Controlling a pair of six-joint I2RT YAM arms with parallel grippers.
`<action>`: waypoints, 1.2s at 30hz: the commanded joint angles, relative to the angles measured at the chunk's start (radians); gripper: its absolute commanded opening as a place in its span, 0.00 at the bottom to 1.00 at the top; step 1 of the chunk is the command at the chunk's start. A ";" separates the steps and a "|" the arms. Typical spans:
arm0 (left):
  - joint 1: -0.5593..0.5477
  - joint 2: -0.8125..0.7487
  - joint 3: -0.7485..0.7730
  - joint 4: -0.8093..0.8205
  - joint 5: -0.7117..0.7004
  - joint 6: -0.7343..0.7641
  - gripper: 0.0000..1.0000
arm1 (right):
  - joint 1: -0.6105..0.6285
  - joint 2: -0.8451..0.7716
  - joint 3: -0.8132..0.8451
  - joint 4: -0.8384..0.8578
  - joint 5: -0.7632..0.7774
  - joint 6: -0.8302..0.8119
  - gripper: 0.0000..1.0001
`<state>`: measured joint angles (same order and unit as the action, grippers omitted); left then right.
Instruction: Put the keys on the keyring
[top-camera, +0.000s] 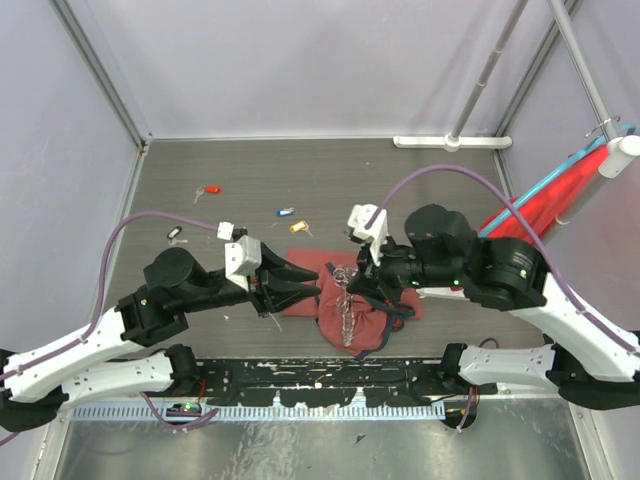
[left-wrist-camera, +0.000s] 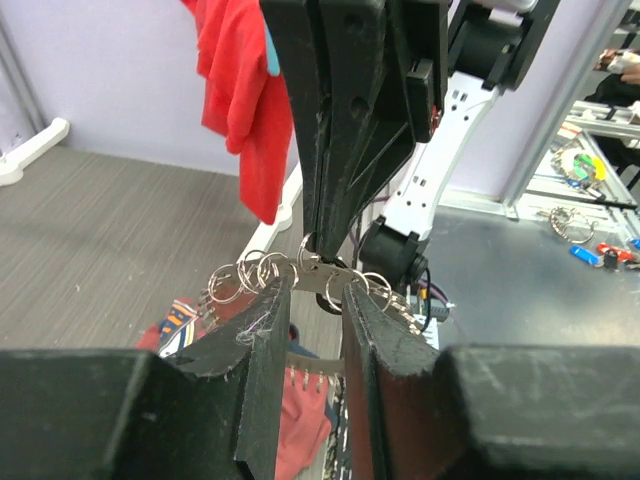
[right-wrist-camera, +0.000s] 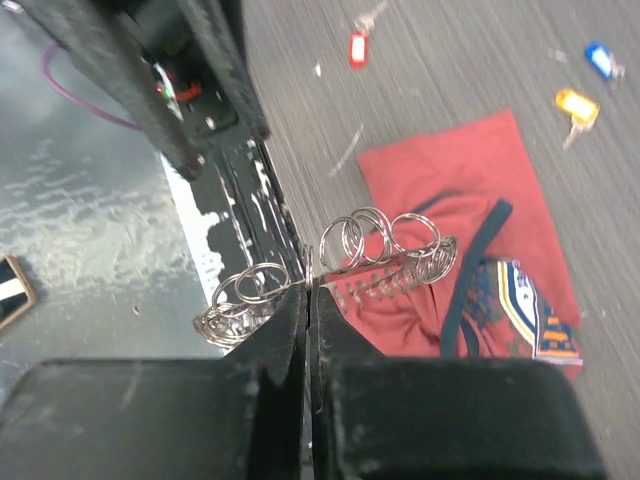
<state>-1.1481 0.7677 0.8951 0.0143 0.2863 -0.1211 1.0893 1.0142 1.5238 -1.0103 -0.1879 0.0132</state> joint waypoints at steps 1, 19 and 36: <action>-0.002 -0.018 0.020 -0.090 -0.052 0.029 0.34 | 0.001 0.090 0.065 -0.158 0.083 0.011 0.01; -0.002 -0.040 -0.005 -0.182 -0.076 0.023 0.31 | 0.000 0.299 0.131 -0.330 0.236 0.010 0.01; -0.003 0.126 0.050 -0.168 0.056 0.061 0.34 | 0.002 0.218 0.108 -0.197 0.001 -0.084 0.01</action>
<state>-1.1481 0.8864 0.8951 -0.1635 0.3088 -0.0917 1.0893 1.2755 1.6100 -1.2770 -0.1230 -0.0483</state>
